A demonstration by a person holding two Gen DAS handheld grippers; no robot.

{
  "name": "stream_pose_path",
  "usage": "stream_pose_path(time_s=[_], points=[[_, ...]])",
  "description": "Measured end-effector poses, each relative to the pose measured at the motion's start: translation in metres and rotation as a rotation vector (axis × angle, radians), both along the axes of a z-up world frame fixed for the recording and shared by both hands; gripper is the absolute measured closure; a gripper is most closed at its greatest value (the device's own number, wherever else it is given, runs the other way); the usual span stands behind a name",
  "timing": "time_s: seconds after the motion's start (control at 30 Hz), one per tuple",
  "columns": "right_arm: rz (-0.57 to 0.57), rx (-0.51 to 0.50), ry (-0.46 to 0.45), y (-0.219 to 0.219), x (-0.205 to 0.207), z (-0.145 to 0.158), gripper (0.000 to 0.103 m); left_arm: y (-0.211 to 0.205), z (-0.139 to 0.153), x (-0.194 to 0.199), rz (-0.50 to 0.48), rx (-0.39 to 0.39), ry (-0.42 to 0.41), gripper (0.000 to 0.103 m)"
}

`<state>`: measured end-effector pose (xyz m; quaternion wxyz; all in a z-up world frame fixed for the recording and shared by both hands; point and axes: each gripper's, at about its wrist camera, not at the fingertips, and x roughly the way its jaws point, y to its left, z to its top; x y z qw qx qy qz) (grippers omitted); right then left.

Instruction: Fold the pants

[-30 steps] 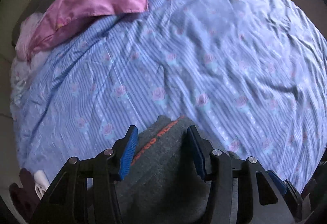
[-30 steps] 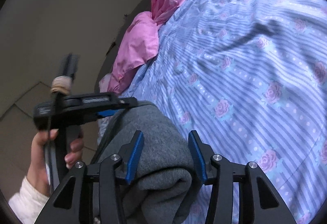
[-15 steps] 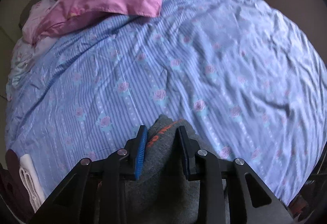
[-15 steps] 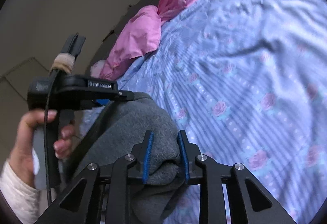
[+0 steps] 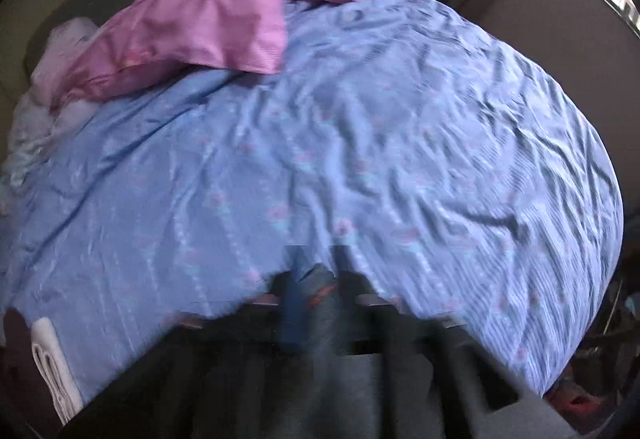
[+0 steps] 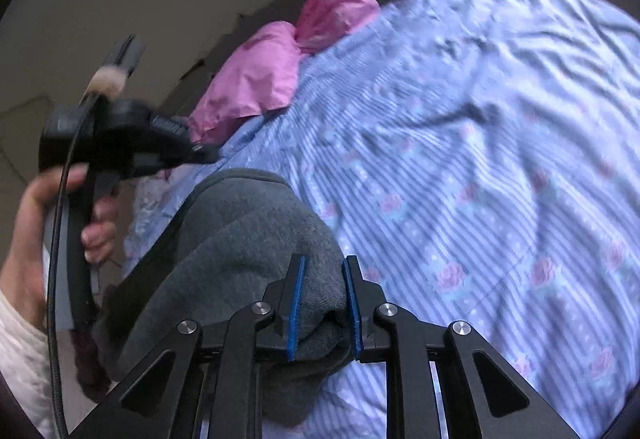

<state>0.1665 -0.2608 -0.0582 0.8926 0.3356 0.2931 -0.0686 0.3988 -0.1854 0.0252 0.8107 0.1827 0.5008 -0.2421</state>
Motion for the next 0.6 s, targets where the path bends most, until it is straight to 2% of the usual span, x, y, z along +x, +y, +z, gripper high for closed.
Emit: stream_pose_path(time_s=[0.03, 0.1, 0.23, 0.3, 0.37, 0.43, 0.47, 0.53, 0.6], points=[[-0.007, 0.007, 0.002, 0.000, -0.001, -0.001, 0.083, -0.008, -0.002, -0.002, -0.014, 0.031, -0.019, 0.033], [-0.012, 0.026, 0.004, -0.003, -0.001, -0.004, 0.081, -0.022, -0.010, -0.004, -0.055, 0.104, -0.040, 0.033], [-0.019, 0.074, 0.002, -0.013, 0.000, -0.010, 0.074, -0.035, -0.034, 0.001, -0.097, 0.289, -0.020, 0.033], [-0.029, 0.083, -0.007, -0.017, 0.001, -0.011, 0.073, -0.036, -0.047, 0.002, -0.124, 0.343, 0.022, 0.034], [-0.044, 0.088, -0.011, -0.020, 0.002, -0.011, 0.073, -0.034, -0.056, 0.000, -0.145, 0.349, 0.072, 0.040], [-0.051, 0.094, -0.029, -0.023, 0.002, -0.009, 0.073, -0.030, -0.057, -0.003, -0.155, 0.320, 0.091, 0.053], [-0.044, 0.093, -0.038, -0.024, 0.003, -0.007, 0.073, -0.028, -0.056, -0.003, -0.154, 0.307, 0.096, 0.056], [0.001, 0.095, -0.054, -0.025, 0.009, -0.005, 0.073, -0.023, -0.055, -0.003, -0.147, 0.279, 0.112, 0.068], [0.035, 0.113, -0.052, -0.024, 0.014, -0.007, 0.073, -0.018, -0.053, -0.008, -0.151, 0.259, 0.108, 0.072]])
